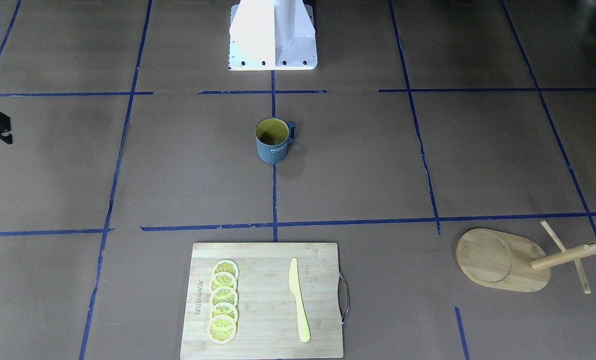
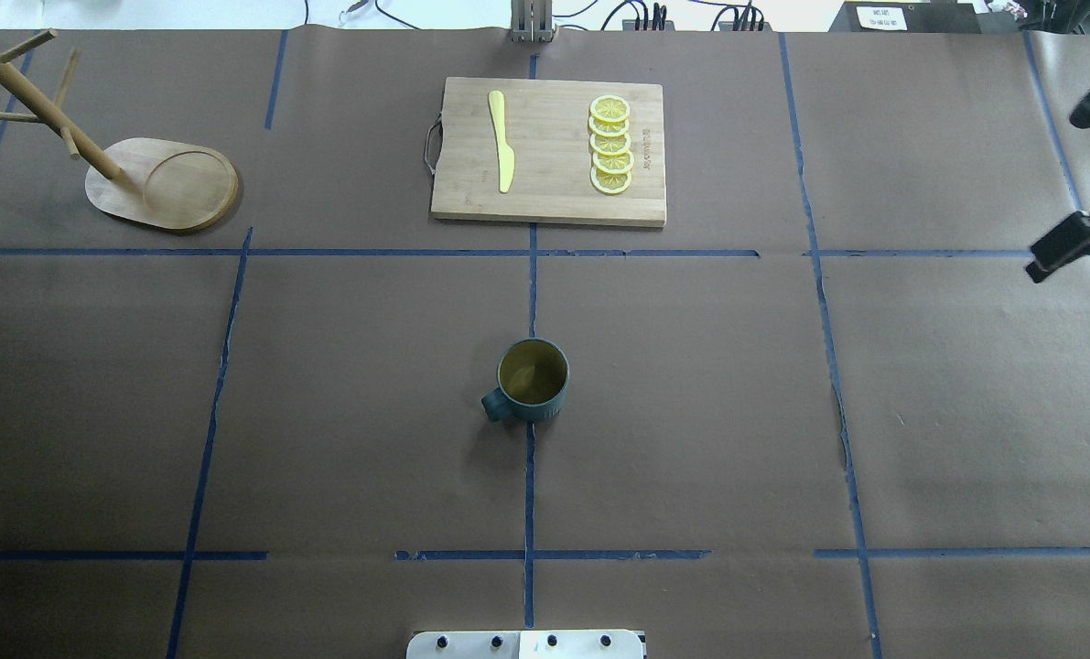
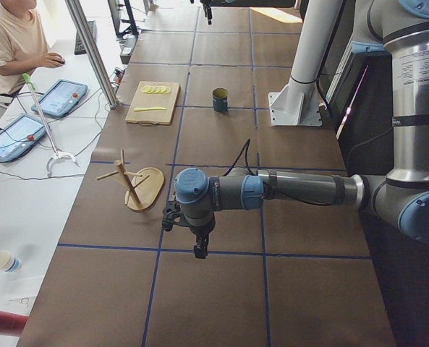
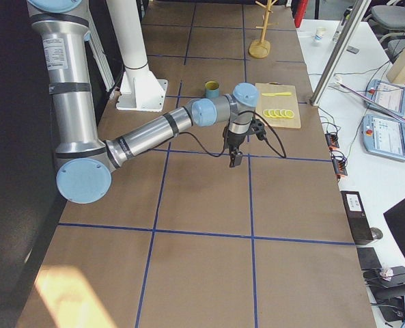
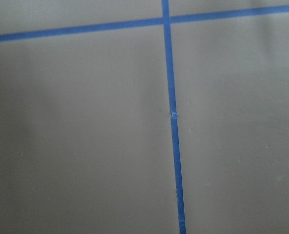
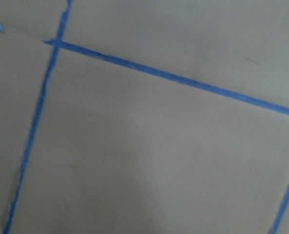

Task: Hang cup on storage rack
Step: 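Release the mug upright and withdraw the right arm, then reach the left gripper to the teal mug and grasp its rim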

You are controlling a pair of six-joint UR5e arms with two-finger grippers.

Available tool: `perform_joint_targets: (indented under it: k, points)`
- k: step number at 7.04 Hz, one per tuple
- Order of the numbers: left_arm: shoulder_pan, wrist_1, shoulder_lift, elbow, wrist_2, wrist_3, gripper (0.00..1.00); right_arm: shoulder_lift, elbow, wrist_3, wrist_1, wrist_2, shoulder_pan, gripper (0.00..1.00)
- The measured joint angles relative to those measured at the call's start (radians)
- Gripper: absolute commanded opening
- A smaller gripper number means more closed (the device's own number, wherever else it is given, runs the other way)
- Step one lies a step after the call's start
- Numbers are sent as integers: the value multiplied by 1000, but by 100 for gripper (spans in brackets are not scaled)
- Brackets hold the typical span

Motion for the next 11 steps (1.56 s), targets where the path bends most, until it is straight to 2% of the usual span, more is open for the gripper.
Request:
perform_joint_targets:
  k: [2,4,6,8,11]
  points:
    - [1,-43,-33,6,0,0,100,-165,-6,-170,11,28,140,100]
    - [2,-60,-75,10,-6,3,100,-305,-15,-229,63,43,240,100]
    - [9,-117,-87,-26,-33,5,100,-330,-24,-230,96,44,272,100]
    - [113,-358,-92,-49,-69,5,100,-318,-33,-226,113,46,275,100]
    - [420,-766,-113,-47,-50,-211,99,-310,-35,-226,117,47,275,100]
